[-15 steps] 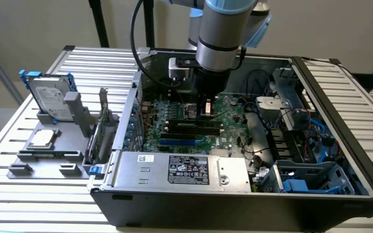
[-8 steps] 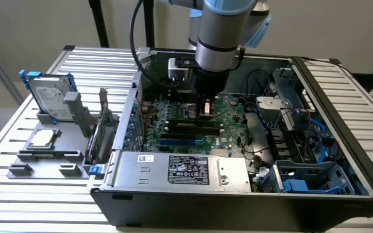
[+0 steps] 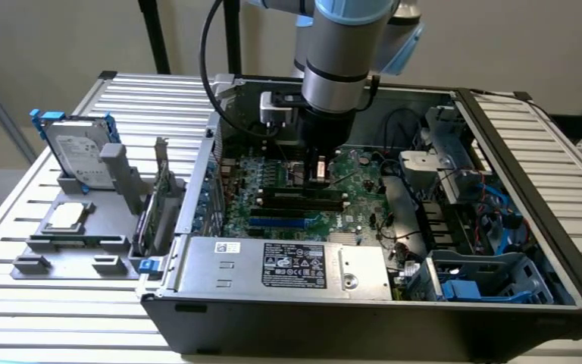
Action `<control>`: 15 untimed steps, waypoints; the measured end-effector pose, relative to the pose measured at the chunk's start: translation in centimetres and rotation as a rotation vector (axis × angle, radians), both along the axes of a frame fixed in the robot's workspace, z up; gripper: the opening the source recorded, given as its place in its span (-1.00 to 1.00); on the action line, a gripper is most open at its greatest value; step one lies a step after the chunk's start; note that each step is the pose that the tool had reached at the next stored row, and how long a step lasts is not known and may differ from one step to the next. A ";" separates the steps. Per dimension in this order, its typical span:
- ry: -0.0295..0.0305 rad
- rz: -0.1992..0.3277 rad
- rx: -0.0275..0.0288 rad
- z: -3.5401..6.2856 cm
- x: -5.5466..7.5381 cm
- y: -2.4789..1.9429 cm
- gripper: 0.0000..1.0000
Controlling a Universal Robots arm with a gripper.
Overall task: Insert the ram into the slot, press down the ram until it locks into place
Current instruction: 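Insert the ram into the slot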
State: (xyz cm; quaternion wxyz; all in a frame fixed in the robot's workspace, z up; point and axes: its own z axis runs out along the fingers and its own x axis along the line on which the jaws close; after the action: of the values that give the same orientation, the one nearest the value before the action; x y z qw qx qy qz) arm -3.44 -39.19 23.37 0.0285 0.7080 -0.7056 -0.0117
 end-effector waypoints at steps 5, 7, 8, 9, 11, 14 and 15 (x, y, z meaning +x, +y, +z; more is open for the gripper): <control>-0.0001 -0.001 -0.0002 -0.04 0.0 0.00 -0.74; -0.0002 -0.001 0.0000 -0.06 0.0 -0.02 -0.74; -0.0001 -0.001 -0.0001 -0.05 0.0 -0.04 -0.74; -0.0001 -0.001 -0.0002 -0.05 0.0 -0.06 -0.74; -0.0001 -0.001 -0.0002 -0.05 0.0 -0.14 -0.74; 0.0000 -0.001 -0.0002 -0.05 0.0 -0.29 -0.74; 0.0000 -0.001 -0.0002 -0.05 0.0 -0.33 -0.74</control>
State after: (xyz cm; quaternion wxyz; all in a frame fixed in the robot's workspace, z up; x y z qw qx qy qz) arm -3.43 -39.53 23.32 0.0285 0.7076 -0.7059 -0.0116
